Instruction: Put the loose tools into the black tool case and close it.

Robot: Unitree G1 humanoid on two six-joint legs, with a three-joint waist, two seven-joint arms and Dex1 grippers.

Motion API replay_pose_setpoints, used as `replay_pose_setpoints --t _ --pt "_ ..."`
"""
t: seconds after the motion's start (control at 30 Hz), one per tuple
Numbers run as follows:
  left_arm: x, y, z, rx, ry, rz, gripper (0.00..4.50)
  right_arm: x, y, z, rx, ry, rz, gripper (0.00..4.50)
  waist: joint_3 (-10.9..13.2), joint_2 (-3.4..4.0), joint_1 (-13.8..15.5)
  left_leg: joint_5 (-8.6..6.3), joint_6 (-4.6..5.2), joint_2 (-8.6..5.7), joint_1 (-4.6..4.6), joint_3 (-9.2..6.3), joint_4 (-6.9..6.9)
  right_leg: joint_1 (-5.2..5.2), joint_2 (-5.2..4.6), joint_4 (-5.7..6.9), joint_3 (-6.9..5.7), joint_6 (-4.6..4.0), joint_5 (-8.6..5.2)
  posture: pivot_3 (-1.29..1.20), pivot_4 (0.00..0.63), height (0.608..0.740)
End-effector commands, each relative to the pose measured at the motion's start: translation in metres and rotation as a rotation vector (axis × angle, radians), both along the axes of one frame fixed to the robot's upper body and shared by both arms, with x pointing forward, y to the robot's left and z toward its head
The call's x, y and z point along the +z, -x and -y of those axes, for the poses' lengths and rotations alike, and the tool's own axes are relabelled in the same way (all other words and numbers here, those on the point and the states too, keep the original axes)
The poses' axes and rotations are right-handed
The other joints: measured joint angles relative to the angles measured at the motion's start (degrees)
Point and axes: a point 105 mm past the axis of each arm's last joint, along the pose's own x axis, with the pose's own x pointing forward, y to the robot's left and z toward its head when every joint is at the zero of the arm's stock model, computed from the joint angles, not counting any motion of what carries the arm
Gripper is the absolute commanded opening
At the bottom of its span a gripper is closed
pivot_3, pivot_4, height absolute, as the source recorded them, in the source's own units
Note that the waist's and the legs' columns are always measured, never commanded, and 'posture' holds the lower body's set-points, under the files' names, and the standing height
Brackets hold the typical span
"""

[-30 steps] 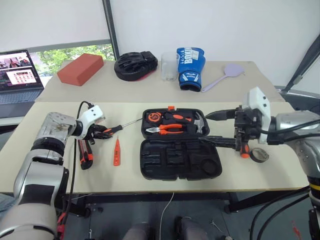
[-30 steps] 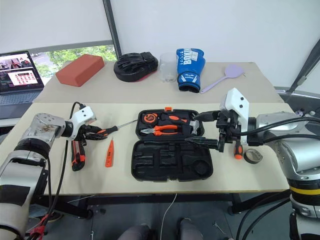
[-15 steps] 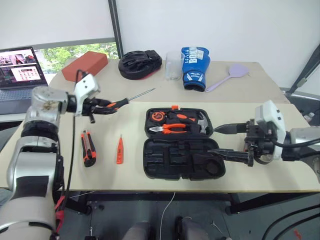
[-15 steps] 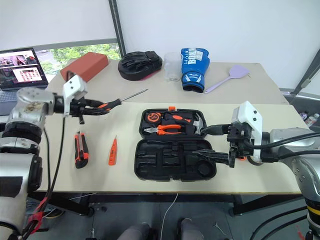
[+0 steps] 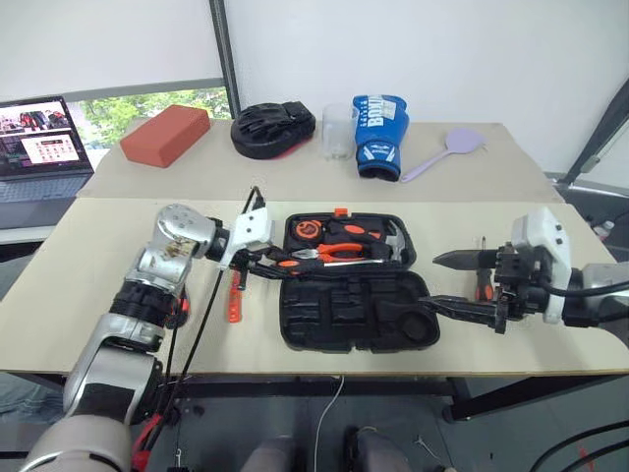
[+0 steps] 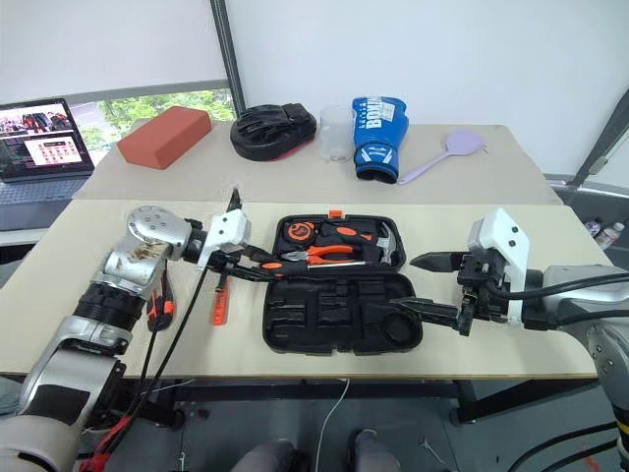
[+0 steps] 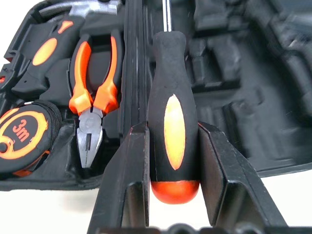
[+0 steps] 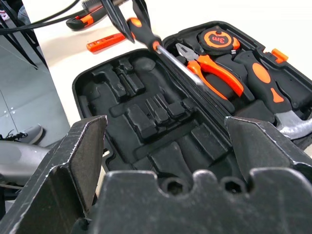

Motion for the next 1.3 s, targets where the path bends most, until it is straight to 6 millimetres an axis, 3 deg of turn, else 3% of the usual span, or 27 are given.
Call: replay_pose_setpoints --t 0.03,0.2,0.43,0.47,0.7,0.83,0.93,1.03,1.23,1.3 --pt "0.005 -0.003 0.008 -0.010 0.008 0.027 0.87 0.013 0.000 0.002 -0.018 0.011 0.077 4.50 0.00 0.00 0.18 0.00 0.01 0.00 0.00 0.00 0.00 0.00 0.00 0.00 -0.01 0.00 0.00 0.00 0.150 0.740" --pt "0.006 0.001 0.018 -0.031 0.020 -0.010 0.87 0.012 -0.002 0.003 -0.032 0.002 0.086 4.50 0.00 0.00 0.35 -0.02 0.03 0.00 -0.02 0.00 0.00 -0.01 0.00 0.00 -0.01 0.00 0.00 0.00 0.150 0.740" --pt "-0.010 -0.008 0.022 0.020 -0.046 -0.023 0.87 0.010 -0.005 0.001 -0.045 -0.004 0.093 4.50 0.00 -0.01 0.33 -0.02 0.03 0.00 -0.01 0.00 0.00 0.00 0.00 -0.01 -0.01 0.00 0.00 0.00 0.150 0.740" --pt "-0.008 -0.008 0.025 0.020 -0.032 -0.028 1.87 0.009 -0.005 0.001 -0.046 -0.005 0.094 4.50 0.00 -0.01 0.36 -0.02 0.03 0.00 -0.01 0.00 0.00 -0.01 0.00 -0.01 -0.01 0.00 0.00 0.00 0.150 0.740" --pt "0.011 0.000 0.038 -0.023 0.042 -0.041 4.41 0.009 -0.004 0.003 -0.059 -0.014 0.095 4.50 0.00 -0.01 0.29 -0.02 0.05 0.00 -0.01 0.00 0.00 -0.01 0.01 0.00 -0.01 0.00 0.00 0.00 0.150 0.740" --pt "0.020 -0.002 0.044 -0.011 0.078 -0.040 4.41 0.007 -0.003 0.004 -0.066 -0.017 0.092 4.50 0.00 -0.01 0.35 -0.02 0.05 0.00 -0.01 0.00 0.00 0.00 0.00 0.00 -0.01 0.01 0.00 0.00 0.150 0.740" --pt "0.019 -0.005 0.049 -0.004 0.079 -0.042 3.74 0.007 -0.004 0.005 -0.070 -0.019 0.093 4.50 0.00 -0.01 0.45 -0.02 0.05 0.00 -0.01 0.00 0.00 0.00 0.01 0.00 0.00 0.01 0.00 0.00 0.150 0.740" --pt "0.009 -0.011 0.052 0.028 0.047 -0.046 2.43 0.007 -0.006 0.006 -0.077 -0.020 0.098 4.50 0.00 -0.01 0.42 -0.02 0.05 0.00 -0.01 0.01 0.00 0.00 0.00 0.00 -0.01 0.01 0.00 0.00 0.150 0.740" --pt "-0.006 -0.010 0.064 0.016 0.029 -0.077 0.24 0.005 -0.008 0.007 -0.088 -0.021 0.099 4.50 0.00 -0.02 0.39 -0.02 0.05 0.00 0.00 0.03 0.00 0.01 0.01 0.01 0.00 0.01 0.00 0.00 0.150 0.740" --pt "-0.011 -0.007 0.067 0.003 0.007 -0.078 0.08 0.005 -0.008 0.008 -0.092 -0.023 0.099 4.50 0.00 -0.02 0.41 -0.02 0.05 0.00 0.00 0.03 0.00 0.01 0.01 0.00 0.00 0.01 0.00 0.00 0.150 0.740"
